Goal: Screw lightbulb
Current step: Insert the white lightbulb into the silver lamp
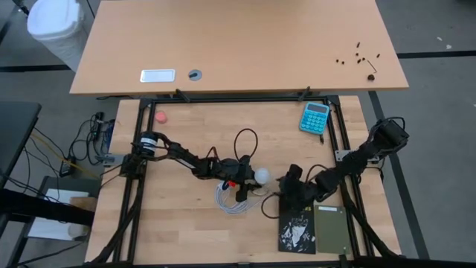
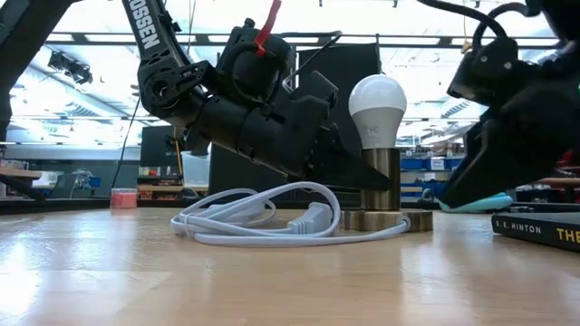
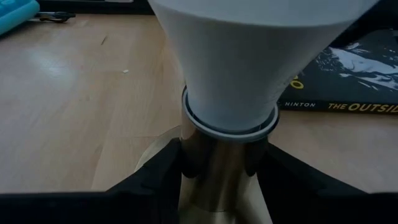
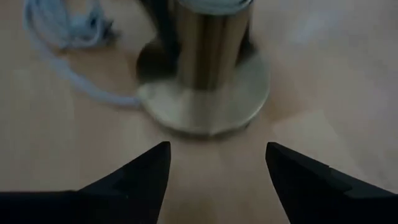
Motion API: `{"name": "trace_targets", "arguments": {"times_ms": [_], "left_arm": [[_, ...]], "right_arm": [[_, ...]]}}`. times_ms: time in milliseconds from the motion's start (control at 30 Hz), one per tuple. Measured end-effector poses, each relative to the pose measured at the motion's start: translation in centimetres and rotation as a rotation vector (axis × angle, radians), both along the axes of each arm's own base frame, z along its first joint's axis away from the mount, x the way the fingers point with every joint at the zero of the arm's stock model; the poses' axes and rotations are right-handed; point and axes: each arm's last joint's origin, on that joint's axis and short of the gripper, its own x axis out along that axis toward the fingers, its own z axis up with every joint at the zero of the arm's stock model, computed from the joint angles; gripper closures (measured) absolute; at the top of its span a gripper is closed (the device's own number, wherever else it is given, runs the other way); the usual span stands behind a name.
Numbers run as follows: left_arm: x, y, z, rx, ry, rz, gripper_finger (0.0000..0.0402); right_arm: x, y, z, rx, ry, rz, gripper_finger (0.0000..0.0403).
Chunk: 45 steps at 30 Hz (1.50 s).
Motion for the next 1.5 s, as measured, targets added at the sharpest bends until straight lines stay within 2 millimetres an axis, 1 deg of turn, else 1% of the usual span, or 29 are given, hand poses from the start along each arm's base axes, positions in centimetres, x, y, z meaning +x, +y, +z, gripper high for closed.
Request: {"name": "trace_targets", "arguments": {"times_ms": [67, 167, 300, 367, 433, 500, 600, 667, 767, 833, 967, 1067, 1167, 1267, 1400, 1500], "left_arm": [[0.0, 0.0, 0.0, 0.001, 0.0, 0.0, 0.0218], [0.0, 0.0, 0.0, 0.001, 0.0, 0.0, 0.0218], [0.0, 0.0, 0.0, 0.002, 0.0, 0.001, 0.0218], [0.0, 0.0, 0.0, 0.002, 0.0, 0.0, 0.0218], [0.0, 0.0, 0.0, 0.003, 0.0, 0.001, 0.0218], [0.0, 0.0, 0.0, 0.003, 0.0, 0.0, 0.0218], [0.0, 0.0, 0.0, 0.003, 0.0, 0.0, 0.0218], [0.0, 0.0, 0.0, 0.003, 0.0, 0.0, 0.0218], [0.0, 0.0, 0.0, 0.003, 0.0, 0.0, 0.0218], [0.0, 0.0, 0.0, 0.003, 0.0, 0.0, 0.0218], [0.0, 0.0, 0.0, 0.004, 0.0, 0.0, 0.0218], [0.0, 0.0, 0.0, 0.004, 0.0, 0.0, 0.0218], [0.0, 0.0, 0.0, 0.004, 0.0, 0.0, 0.0218], [0.0, 0.0, 0.0, 0.004, 0.0, 0.0, 0.0218], [0.0, 0.0, 0.0, 0.004, 0.0, 0.0, 0.0218], [0.0, 0.0, 0.0, 0.004, -0.004, 0.0, 0.0218]], "right_arm": [[0.2, -0.4, 1.2, 0.055, 0.077, 0.0, 0.0128], [0.9, -0.9, 3.6, 0.103, 0.173, -0.002, 0.0124], [1.8, -1.0, 6.3, 0.086, 0.284, 0.054, 0.012], [2.2, -0.8, 7.3, 0.042, 0.316, 0.114, 0.0117], [2.5, -0.6, 8.1, -0.029, 0.359, 0.214, 0.0114], [2.6, -0.6, 8.8, -0.095, 0.395, 0.306, 0.0113], [2.3, -0.7, 9.7, -0.182, 0.471, 0.401, 0.0113], [2.4, -0.7, 10.2, -0.233, 0.491, 0.474, 0.0116], [2.4, -0.7, 10.5, -0.286, 0.509, 0.555, 0.0121], [2.5, -0.7, 10.6, -0.295, 0.504, 0.57, 0.0125], [2.5, -1.1, 10.6, -0.279, 0.515, 0.527, 0.0132], [2.6, -1.9, 10.5, -0.231, 0.529, 0.43, 0.013], [2.5, -2.8, 10.4, -0.149, 0.57, 0.375, 0.0115], [2.7, -3.2, 10.4, -0.092, 0.572, 0.365, 0.009], [2.7, -3.1, 10.4, -0.086, 0.571, 0.369, 0.0056], [2.6, -2.9, 10.4, -0.109, 0.563, 0.369, 0.0044]]}}
